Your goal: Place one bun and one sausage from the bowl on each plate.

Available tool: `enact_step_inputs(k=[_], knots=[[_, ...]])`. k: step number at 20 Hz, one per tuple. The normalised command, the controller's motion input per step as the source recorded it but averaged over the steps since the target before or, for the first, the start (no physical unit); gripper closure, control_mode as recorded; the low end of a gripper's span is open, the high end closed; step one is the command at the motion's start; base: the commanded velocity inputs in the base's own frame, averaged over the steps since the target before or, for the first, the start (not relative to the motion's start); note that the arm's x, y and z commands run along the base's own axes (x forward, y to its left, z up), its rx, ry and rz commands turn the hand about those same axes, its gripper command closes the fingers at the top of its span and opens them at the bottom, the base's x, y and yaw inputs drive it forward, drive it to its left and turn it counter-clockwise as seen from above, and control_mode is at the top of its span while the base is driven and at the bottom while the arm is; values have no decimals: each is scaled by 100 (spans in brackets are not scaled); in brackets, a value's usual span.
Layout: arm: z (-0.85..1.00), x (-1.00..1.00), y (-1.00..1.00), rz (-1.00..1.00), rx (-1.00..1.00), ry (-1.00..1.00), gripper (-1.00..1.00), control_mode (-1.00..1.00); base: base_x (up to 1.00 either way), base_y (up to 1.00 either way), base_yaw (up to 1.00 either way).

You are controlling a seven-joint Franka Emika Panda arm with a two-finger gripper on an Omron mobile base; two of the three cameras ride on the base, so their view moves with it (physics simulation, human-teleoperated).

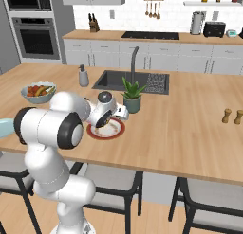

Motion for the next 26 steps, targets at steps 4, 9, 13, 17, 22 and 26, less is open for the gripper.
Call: enact_step_inputs(k=[4,9,13,17,22,26], knots=[[-31,4,0,0,2,-11,-100,-100,0,0,0],[-19,16,-2,0,0,-9,-100,-100,0,0,0],[-14,-5,-20,0,0,0,-100,-100,0,0,0],[-23,-17,-16,0,0,0,-100,-100,0,0,0],[-44,-23,0,0,0,0,-100,-100,0,0,0],[-36,-8,0,0,0,0,-100,-100,0,0,0]])
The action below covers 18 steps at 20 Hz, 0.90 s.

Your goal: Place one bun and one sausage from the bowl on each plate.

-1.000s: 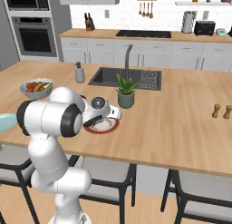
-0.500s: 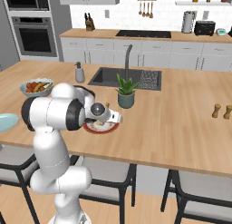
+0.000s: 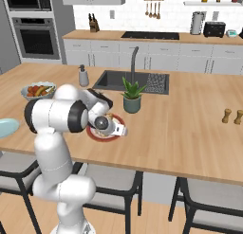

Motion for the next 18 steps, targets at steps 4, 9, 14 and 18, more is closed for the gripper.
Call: enact_step_inputs(k=[4,9,14,18], knots=[[-9,-9,0,0,0,-3,-100,-100,0,0,0],[-14,-44,-1,0,-1,3,-100,-100,0,0,0],[39,-20,-3,0,0,12,-100,-100,0,0,0],[68,-10,-9,0,-1,11,-100,-100,0,0,0]])
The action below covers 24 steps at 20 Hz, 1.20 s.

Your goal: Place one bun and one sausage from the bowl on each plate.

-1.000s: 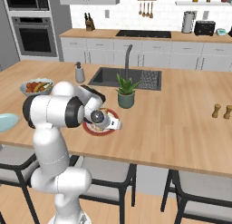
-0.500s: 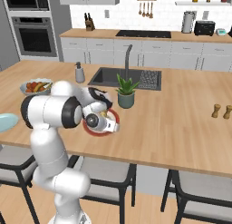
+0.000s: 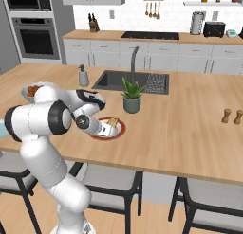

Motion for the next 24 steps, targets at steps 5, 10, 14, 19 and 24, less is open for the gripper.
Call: enact_step_inputs(k=[5,10,14,19,24], knots=[[100,21,-26,0,1,16,-100,-100,0,0,0],[100,34,-41,0,7,23,-100,-100,0,0,0],[100,19,-40,0,16,3,-100,-100,0,0,0],[100,12,-14,-2,24,0,-100,-100,0,0,0],[100,8,0,-3,22,0,-100,-100,0,0,0]])
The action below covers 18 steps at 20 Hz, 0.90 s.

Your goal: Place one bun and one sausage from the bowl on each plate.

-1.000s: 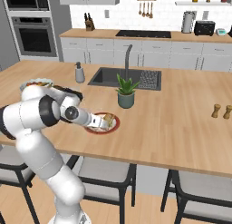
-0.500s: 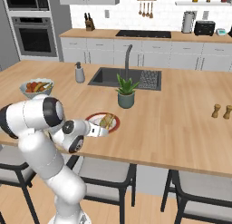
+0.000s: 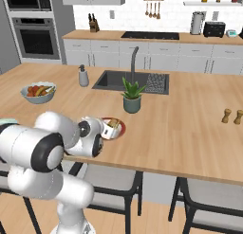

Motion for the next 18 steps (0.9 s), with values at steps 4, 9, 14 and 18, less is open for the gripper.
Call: enact_step_inputs(k=[4,9,14,18], knots=[[100,3,0,-5,12,20,-100,-100,0,0,0],[100,-19,9,-1,0,34,-100,-100,0,0,0],[45,-93,29,0,-12,18,-100,-100,0,0,0],[0,-94,1,2,-6,0,-100,-100,0,0,0]])
